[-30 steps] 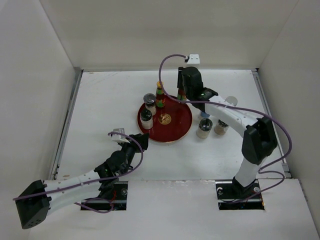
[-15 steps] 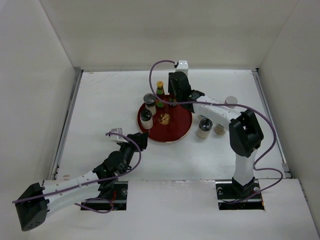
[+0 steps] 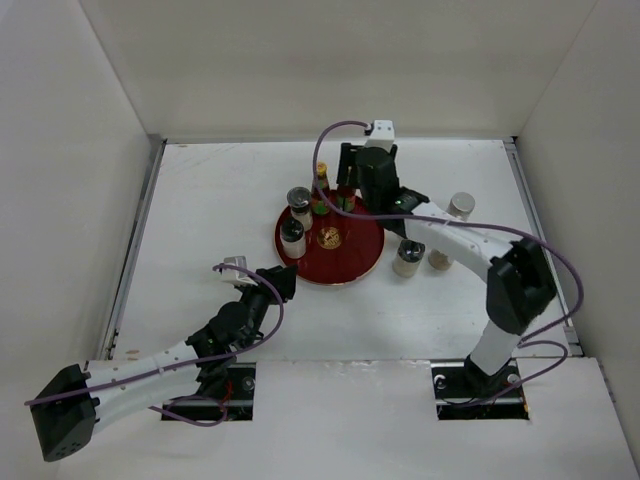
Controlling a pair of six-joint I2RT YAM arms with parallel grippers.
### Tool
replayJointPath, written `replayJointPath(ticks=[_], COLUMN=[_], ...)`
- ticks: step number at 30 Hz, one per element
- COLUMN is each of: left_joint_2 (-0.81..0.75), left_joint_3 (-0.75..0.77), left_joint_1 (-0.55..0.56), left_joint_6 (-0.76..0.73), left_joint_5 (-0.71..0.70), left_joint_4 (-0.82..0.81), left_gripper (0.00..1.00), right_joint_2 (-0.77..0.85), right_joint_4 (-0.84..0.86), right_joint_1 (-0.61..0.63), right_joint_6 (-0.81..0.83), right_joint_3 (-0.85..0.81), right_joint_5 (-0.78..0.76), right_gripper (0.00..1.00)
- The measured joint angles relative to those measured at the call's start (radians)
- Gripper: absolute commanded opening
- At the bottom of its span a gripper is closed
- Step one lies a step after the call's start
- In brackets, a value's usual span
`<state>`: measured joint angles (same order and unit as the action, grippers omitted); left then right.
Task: Organize the condiment bottles
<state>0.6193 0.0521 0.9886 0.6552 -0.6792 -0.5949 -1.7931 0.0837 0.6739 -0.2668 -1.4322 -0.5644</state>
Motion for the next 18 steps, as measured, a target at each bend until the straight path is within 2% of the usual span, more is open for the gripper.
replayJointPath(ticks=[3,6,9,18], left_joint_2=[0.002,0.000,-0.002,-0.003], left_joint_3=[0.000,0.000,0.000,0.000], left_joint_1=[0.000,0.000,0.000,0.000], left_joint_6=[0.000,0.000,0.000,0.000], left_joint_5=[0.002,0.002,0.002,0.002], left_joint_4=[0.000,0.000,0.000,0.000], left_gripper=[0.47,0.47,0.47,0.47], right_joint_2=[0.137,0.288,0.375,0.336], right_joint_4=[-0.001,-0.018,-0.084,-0.280], right_joint_1=[-0.013,-0.054,-0.113,-0.198], right_joint_6=[0.001,-0.001,-0.003,-0.030], right_joint_3=[0.101,0.197,0.225,0.303], right_joint_5=[-0.001,-0.003,-0.009,-0.014], right_gripper=[0.81,0.88,0.93,0.99])
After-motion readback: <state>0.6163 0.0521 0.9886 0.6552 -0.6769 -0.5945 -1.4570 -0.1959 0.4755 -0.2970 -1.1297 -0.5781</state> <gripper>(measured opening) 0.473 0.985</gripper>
